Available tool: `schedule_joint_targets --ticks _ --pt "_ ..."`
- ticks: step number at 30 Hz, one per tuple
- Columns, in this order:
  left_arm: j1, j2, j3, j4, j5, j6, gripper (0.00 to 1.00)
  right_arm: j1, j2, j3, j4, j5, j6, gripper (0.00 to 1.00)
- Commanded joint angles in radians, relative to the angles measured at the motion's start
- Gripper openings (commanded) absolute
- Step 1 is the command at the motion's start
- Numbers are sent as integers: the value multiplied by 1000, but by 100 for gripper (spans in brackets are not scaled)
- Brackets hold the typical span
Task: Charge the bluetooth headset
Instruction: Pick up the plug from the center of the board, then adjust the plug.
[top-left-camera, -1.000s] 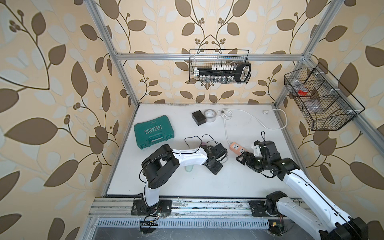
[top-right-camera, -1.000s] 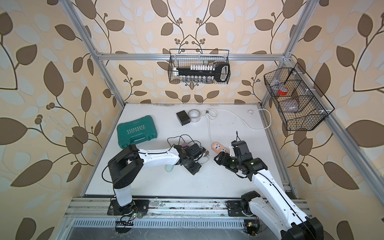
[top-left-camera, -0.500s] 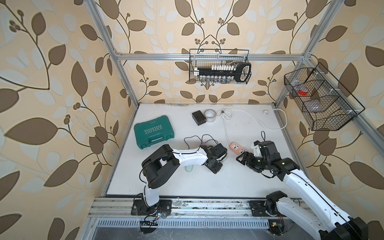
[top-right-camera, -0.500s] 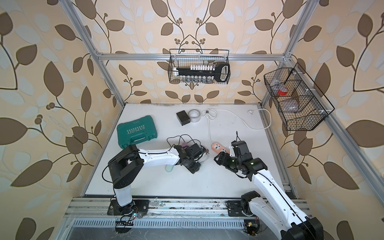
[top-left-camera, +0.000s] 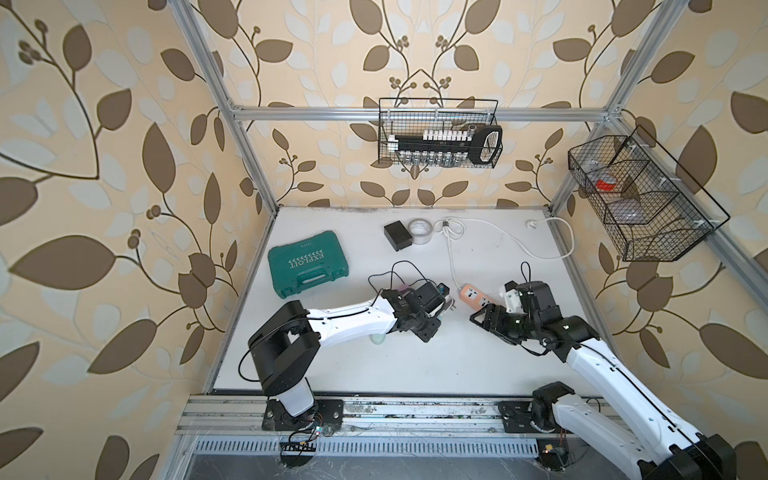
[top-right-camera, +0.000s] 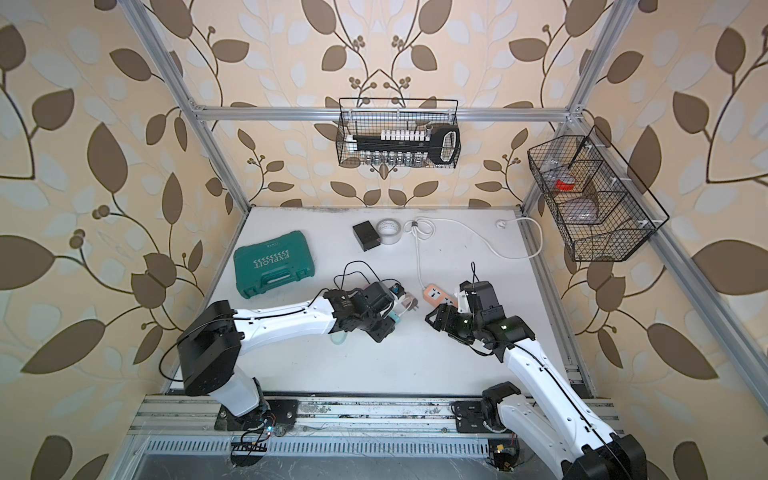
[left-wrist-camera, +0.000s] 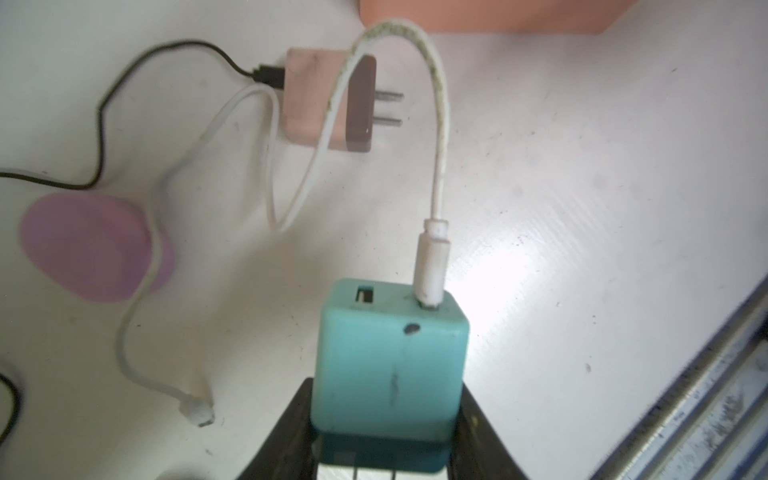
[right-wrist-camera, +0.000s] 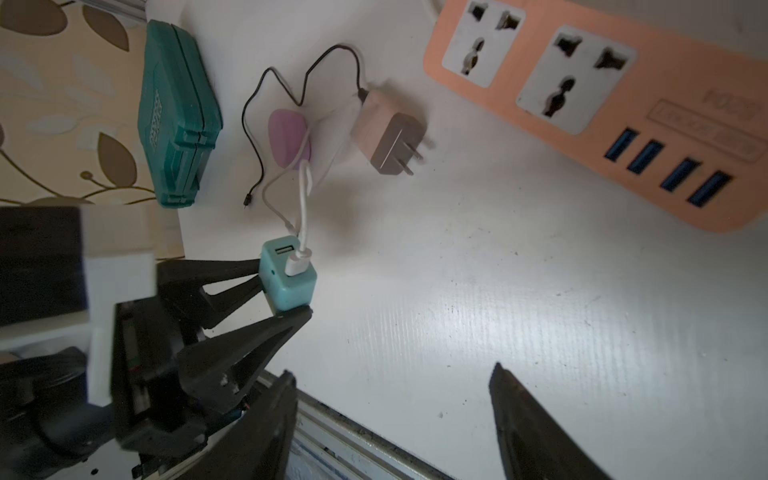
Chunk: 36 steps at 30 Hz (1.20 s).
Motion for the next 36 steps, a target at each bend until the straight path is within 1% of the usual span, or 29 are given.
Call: schedule_joint_targets --ticks 1,3,4,6,9,13,18,25,31,33,36 --pt "-12 -102 -24 34 -58 -11 34 -1 14 27 72 -136 3 70" --pt "-15 -139 -41 37 -68 -13 34 9 23 53 75 -165 -4 70" --pt "-18 -176 -48 39 -72 -13 34 19 26 70 72 -172 -11 70" --pt "-25 -208 -57 41 -77 -10 34 40 35 95 73 -178 -14 70" --pt "-40 -244 -64 41 -94 -8 34 73 71 137 76 -201 -10 70" --pt "-64 -278 -72 49 -113 2 34 118 121 176 88 -198 6 70" --pt "-79 -287 -75 50 -124 7 35 151 192 213 118 -225 22 70" --pt "-90 -287 -75 62 -131 18 35 192 255 245 150 -251 43 67" --pt "-104 -287 -72 71 -132 26 35 215 291 256 197 -263 65 61" --pt "-106 -287 -70 75 -132 27 35 227 304 264 200 -264 65 57" --pt "-109 -286 -70 75 -133 33 35 237 318 269 208 -266 67 54"
